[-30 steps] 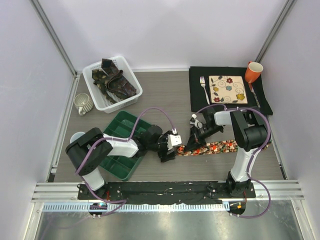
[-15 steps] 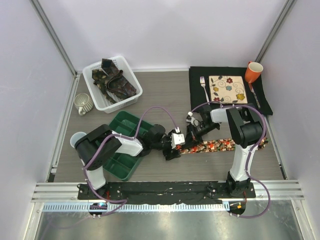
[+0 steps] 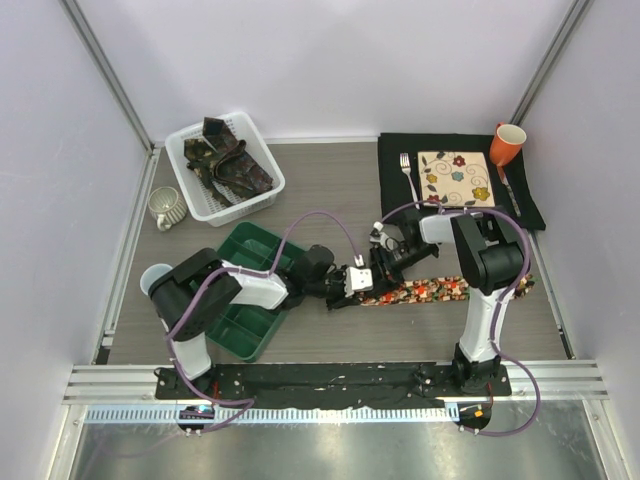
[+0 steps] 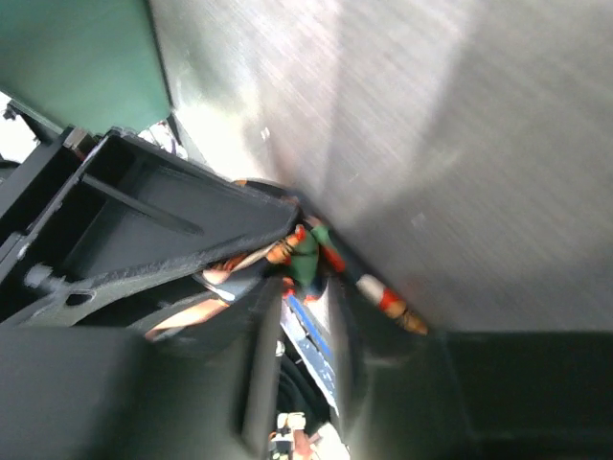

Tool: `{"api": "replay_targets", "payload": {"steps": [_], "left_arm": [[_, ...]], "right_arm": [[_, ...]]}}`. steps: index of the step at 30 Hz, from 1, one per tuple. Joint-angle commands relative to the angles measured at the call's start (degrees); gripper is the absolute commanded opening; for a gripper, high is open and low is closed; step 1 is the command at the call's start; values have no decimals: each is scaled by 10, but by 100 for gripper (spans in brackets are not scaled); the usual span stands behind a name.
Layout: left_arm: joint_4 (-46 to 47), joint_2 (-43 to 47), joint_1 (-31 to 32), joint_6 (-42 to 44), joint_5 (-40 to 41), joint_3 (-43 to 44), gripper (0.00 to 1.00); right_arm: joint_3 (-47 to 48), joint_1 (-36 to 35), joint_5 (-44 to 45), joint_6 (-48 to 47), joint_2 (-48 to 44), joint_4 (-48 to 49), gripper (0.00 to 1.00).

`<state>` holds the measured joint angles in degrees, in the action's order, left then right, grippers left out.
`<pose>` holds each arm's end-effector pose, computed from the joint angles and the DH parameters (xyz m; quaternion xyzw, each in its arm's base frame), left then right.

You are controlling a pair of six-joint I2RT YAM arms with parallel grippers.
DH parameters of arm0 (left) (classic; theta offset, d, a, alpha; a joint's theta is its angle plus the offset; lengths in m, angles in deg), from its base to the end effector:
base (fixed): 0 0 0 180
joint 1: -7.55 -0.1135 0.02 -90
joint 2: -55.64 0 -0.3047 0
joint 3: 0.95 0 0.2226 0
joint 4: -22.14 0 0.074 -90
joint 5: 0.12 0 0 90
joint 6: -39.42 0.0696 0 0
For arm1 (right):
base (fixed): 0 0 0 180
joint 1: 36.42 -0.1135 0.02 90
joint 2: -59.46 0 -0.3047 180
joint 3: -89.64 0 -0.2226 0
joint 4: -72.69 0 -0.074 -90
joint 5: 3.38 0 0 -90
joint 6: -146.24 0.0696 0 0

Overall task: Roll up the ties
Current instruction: Roll the tie at the center of the board.

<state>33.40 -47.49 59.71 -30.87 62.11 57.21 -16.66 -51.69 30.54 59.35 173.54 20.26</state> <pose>0.1949 -0.3038 0.1777 0.5940 0.6267 -0.3311 0.3806 0.2823 0.1369 0.1348 0.0820 -0.8786 -0.4605 0.0964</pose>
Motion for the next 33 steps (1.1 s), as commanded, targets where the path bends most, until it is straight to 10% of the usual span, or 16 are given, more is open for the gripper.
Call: {"api": "replay_targets", "payload": {"steps": [1, 13, 24, 33], "left_arm": [[-161, 10, 4, 19, 49, 10, 13], [-246, -4, 11, 16, 76, 48, 14], [-260, -1, 11, 23, 76, 47, 20], [-262, -1, 11, 26, 71, 42, 20]], "right_arm": [[-4, 1, 69, -18, -47, -17, 41], [-49, -19, -3, 2, -137, 38, 52], [-44, -24, 40, 26, -79, 71, 32], [-29, -10, 9, 37, -104, 70, 51]]}}
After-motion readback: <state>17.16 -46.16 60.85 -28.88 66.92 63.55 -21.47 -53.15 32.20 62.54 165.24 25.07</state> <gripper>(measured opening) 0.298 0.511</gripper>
